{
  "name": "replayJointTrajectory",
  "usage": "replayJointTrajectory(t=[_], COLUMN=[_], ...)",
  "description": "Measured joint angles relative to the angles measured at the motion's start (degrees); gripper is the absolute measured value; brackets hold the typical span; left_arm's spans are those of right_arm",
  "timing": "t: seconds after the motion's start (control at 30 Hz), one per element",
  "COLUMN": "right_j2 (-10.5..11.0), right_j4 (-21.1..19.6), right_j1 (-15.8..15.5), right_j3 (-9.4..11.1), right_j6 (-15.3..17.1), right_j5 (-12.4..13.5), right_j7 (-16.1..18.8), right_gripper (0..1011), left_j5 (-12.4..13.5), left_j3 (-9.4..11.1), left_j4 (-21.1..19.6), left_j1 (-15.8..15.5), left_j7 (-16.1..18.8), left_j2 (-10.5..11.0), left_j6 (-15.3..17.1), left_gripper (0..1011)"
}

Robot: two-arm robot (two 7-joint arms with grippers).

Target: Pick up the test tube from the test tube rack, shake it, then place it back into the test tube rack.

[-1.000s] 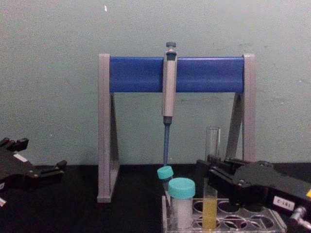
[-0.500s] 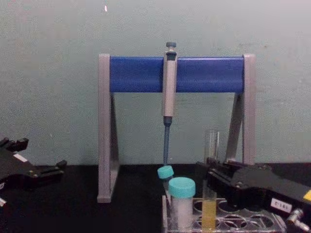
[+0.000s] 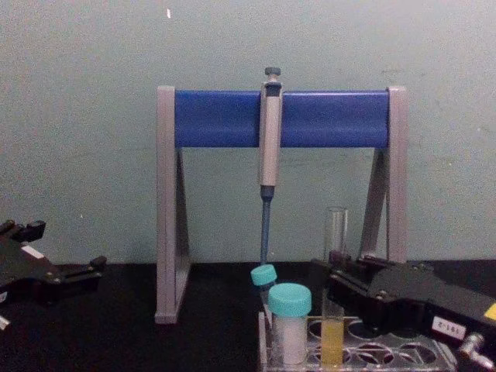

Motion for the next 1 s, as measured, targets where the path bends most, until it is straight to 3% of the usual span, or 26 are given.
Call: replayJointTrajectory(t=[0.77,1.0], right_j2=[0.0,0.0], right_j4=[-0.1,-0.1], right_j1=[0.0,0.0], right_j3=[0.0,0.0], right_j6=[0.0,0.0], right_j5=[0.0,0.0], right_j7=[0.1,0.1], right_gripper=[987,1000], left_j5=[0.0,0.0], left_j3=[0.0,0.0], left_j4=[0.0,0.0], left_j1=[0.0,0.0], left_j7=[0.0,0.0], left_j2=[0.0,0.0], left_j6=[0.0,0.0], left_gripper=[1001,1001])
